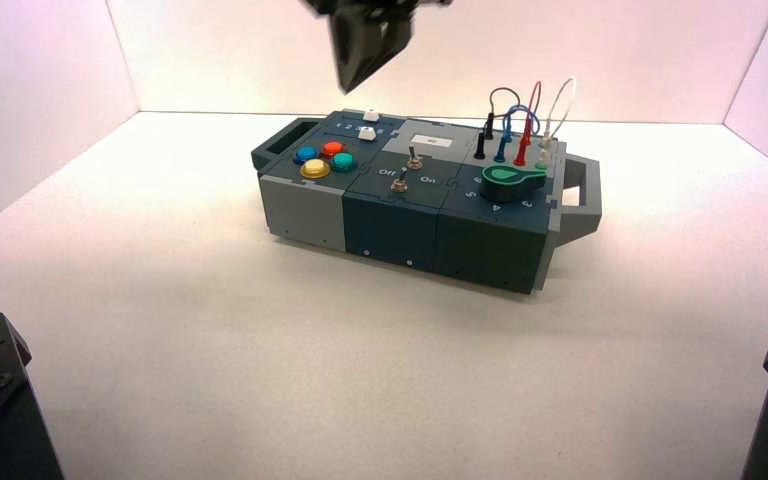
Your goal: Push the blue button with the right gripper.
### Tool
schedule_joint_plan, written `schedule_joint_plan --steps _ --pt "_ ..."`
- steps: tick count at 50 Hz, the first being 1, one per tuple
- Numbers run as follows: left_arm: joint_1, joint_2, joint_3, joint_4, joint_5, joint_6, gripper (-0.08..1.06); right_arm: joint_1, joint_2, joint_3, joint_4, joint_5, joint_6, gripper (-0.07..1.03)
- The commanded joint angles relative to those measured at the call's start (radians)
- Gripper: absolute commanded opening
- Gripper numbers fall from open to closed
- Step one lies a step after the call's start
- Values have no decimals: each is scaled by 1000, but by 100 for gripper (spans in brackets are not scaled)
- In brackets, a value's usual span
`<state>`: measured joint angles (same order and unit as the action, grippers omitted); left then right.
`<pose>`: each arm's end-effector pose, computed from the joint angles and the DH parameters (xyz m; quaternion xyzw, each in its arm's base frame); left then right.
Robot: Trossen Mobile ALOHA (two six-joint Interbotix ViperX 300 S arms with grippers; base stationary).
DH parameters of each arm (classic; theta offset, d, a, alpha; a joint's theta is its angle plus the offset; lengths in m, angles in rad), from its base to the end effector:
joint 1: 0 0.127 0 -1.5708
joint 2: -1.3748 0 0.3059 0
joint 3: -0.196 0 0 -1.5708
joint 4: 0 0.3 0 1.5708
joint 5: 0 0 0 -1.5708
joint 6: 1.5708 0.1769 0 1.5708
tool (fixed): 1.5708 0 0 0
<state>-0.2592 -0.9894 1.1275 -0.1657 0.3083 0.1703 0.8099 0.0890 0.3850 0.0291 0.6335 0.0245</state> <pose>0.2285 -0.0698 0.2246 0.0288 0.2173 -0.1516 0.9638 0.2957 0.3150 0.1254 -0.1842 0.4931 0.3301 0.7835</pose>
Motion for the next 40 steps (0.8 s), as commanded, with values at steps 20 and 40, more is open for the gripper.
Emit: schedule_joint_plan --steps 20,40 --pt "-3 -25 -28 -3 -6 -2 -3 6 207 -256 3 60 -9 -2" --pt "-3 -29 -28 -3 -6 -2 -3 6 293 -321 5 86 -9 -2"
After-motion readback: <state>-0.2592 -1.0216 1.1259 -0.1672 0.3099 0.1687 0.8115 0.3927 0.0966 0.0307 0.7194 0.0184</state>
